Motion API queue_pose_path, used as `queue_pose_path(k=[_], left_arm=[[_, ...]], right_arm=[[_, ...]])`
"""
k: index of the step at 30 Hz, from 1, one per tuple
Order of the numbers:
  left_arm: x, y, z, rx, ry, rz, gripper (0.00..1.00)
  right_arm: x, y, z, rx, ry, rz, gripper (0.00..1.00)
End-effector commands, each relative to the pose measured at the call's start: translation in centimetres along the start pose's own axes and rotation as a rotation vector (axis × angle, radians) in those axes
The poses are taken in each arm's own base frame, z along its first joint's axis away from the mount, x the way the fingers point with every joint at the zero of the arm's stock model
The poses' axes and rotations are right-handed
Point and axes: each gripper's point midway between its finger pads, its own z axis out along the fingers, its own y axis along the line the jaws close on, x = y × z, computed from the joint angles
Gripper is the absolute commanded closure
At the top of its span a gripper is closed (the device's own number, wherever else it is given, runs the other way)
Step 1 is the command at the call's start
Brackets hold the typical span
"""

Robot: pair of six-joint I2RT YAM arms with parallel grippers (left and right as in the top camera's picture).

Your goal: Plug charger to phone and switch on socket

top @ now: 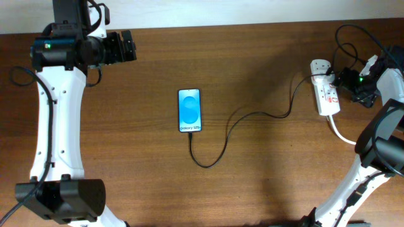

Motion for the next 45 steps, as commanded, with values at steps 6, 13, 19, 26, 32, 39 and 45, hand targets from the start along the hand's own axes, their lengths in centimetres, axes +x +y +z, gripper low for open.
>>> queue_pose_path(k=[6,13,19,26,32,39,45], left_arm=[[0.1,0.5,0.2,-0.015,0.004,-0.001,0.01],[0.1,0.5,0.2,-0.015,0.004,-0.001,0.01],[0.1,0.5,0.2,-0.015,0.004,-0.001,0.01],[0.1,0.5,0.2,-0.015,0.004,-0.001,0.01],[0.2,0.5,0.2,-0.015,0.007,-0.001,0.01],[0.2,0.5,0.2,-0.015,0.007,-0.001,0.01],[0.2,0.5,0.2,-0.015,0.007,-0.001,0.01]], right_arm=[[4.4,3.4,2.8,-0.063,0.13,-0.111,0.02],[4.8,4.2,2.8,-0.081,0.142,-0.121,0.02],[5.0,5.8,2.6,-0.177,0.154,-0.114,0.02],[5.1,5.9,2.6,-0.177,0.156,-0.115,0.02],[5.8,7.3,2.7,-0.202,0.174,-0.165,0.02],[3.7,4.9,-2.3,-0.062,0.121,-0.043,0.02],[1.6,2.0,-11.9,0.052,-0.04,0.042,0.02]])
